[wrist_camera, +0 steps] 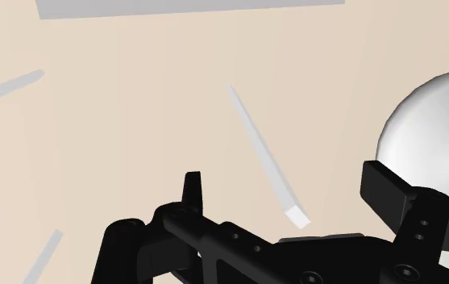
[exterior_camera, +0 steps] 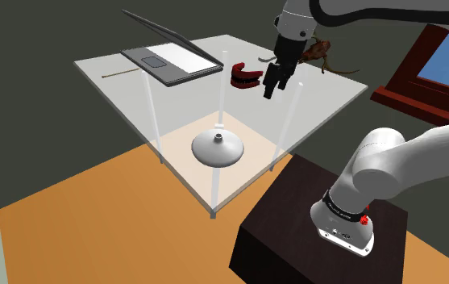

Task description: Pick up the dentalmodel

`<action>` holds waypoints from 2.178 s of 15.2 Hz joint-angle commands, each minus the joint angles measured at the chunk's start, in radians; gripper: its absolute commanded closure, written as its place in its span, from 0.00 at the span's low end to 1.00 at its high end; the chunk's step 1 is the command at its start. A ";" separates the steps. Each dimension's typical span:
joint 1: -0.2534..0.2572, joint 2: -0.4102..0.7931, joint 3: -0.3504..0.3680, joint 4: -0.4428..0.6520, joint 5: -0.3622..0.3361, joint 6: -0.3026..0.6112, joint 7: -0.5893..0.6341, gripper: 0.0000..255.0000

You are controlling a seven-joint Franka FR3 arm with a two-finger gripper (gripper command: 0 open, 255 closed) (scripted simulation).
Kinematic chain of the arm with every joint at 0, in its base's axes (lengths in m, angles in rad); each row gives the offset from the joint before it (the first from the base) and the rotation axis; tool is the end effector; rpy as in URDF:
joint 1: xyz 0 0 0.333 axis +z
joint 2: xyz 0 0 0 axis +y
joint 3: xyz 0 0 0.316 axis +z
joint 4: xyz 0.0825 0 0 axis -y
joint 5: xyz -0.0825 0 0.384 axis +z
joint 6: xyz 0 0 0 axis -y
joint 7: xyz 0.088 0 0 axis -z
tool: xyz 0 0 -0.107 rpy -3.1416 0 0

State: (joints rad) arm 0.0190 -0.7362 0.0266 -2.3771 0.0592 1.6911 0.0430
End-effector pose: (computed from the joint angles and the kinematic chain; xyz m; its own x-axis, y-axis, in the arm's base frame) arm 0.3305 0.0228 0.5755 0.9988 -0.0105 0.0481 -0.0084 -0.9990 -0.0433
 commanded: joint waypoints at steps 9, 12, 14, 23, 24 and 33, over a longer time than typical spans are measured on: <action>-0.035 0.278 -0.101 0.175 -0.040 0.087 -0.126 0.00; -0.045 0.387 -0.134 0.261 -0.041 0.104 -0.172 0.00; -0.051 0.461 -0.155 0.325 -0.037 0.110 -0.203 0.00; -0.094 0.814 -0.228 0.685 0.020 0.079 -0.339 0.00; -0.101 0.856 -0.233 0.734 0.029 0.069 -0.353 0.00; -0.123 0.968 -0.240 0.790 0.055 0.115 -0.390 0.00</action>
State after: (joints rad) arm -0.1040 0.2287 -0.2135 -1.5761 0.1136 1.7918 -0.3453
